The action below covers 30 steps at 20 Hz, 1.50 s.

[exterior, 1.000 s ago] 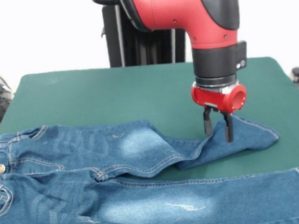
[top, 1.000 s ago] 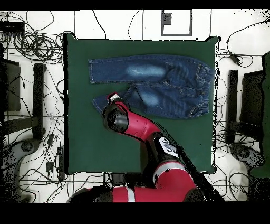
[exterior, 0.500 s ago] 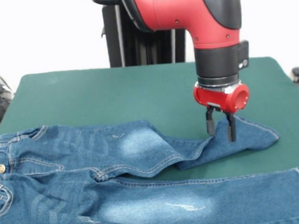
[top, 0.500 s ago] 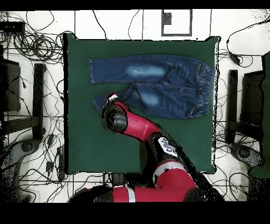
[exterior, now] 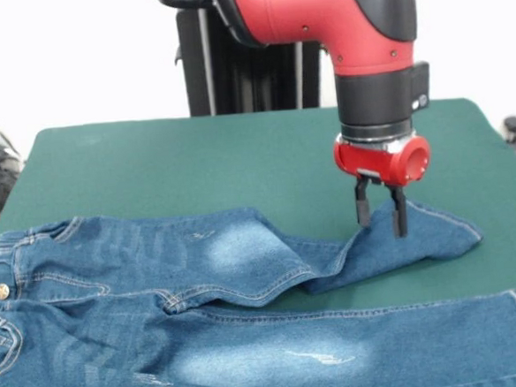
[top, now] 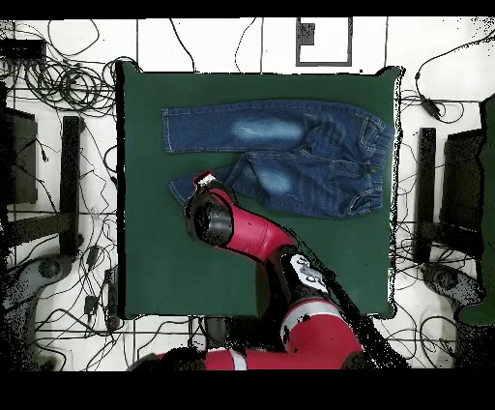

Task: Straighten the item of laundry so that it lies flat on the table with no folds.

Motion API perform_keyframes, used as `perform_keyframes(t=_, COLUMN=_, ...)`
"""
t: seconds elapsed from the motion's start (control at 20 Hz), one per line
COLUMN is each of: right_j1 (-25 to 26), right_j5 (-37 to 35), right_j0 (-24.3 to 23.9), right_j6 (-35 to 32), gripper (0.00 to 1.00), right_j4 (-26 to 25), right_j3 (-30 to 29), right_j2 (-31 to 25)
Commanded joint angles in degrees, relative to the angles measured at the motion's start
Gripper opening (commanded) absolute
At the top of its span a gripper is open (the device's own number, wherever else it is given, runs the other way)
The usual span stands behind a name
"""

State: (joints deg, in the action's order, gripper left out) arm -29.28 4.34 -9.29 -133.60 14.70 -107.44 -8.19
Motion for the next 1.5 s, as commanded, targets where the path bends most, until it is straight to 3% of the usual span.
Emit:
perform_keyframes(t=0.05, right_j1=-2.2, right_j5=-5.4, right_j0=-0.3, right_j6=-6.7, gripper=1.0, right_j4=-1.2, right_j3=-5.3, right_j2=-3.2)
perform_keyframes(t=1.5, right_j1=4.9, right_j5=1.0, right_j0=2.3, right_j6=-6.9, gripper=1.0, right_j4=-1.1, right_j3=-1.6, right_j2=-0.1)
